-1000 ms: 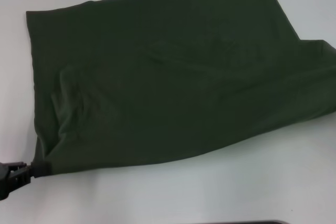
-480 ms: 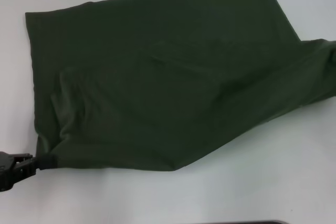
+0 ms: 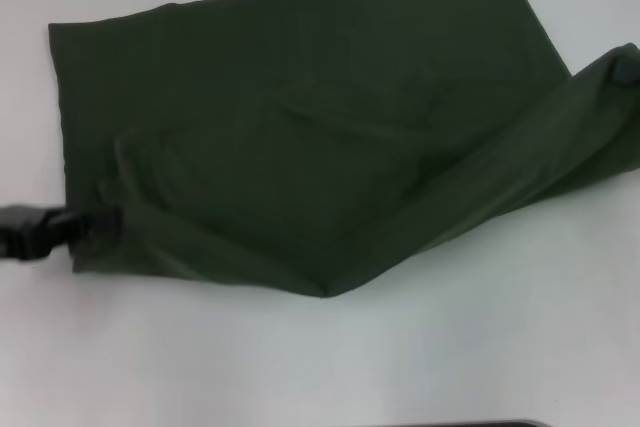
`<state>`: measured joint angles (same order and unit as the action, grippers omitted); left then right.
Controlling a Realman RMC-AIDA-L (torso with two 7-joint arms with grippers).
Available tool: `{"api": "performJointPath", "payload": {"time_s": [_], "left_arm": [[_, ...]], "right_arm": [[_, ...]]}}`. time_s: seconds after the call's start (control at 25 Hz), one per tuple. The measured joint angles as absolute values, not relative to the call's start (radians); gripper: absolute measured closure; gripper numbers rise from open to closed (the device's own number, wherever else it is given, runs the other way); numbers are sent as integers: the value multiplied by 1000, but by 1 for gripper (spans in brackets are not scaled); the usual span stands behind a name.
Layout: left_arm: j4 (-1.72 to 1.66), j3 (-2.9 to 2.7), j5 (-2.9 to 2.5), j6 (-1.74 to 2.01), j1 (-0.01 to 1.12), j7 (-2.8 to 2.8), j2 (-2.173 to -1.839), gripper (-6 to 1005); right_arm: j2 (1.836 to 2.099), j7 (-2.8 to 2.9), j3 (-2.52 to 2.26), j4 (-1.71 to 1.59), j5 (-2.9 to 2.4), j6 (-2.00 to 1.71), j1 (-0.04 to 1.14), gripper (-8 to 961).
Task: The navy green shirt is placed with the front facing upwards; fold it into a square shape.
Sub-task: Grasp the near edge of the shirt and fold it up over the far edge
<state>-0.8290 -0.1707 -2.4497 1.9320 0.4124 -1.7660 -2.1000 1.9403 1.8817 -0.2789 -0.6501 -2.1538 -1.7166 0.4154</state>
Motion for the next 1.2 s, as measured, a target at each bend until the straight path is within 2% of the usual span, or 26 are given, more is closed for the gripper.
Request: {"api": "performJointPath", "payload": {"time_s": [0.24, 0.56, 0.8, 1.2], "left_arm": [[-764, -172, -2419, 1811, 521, -1822, -2070, 997], [-728, -180, -2399, 1647, 640, -1896, -2038, 997], [-723, -183, -2355, 1562, 674, -1925, -2030, 996], [-697, -215, -2313, 1359, 702, -1971, -2033, 997]], "right_arm": [[1944, 1890, -290, -634, -2153, -1637, 451, 909], [1931, 1926, -319, -609, -2153, -1519, 531, 908], [1917, 1960, -345, -607, -2153, -1439, 579, 908], [1909, 1974, -373, -576, -2154, -1294, 639, 909]]}}
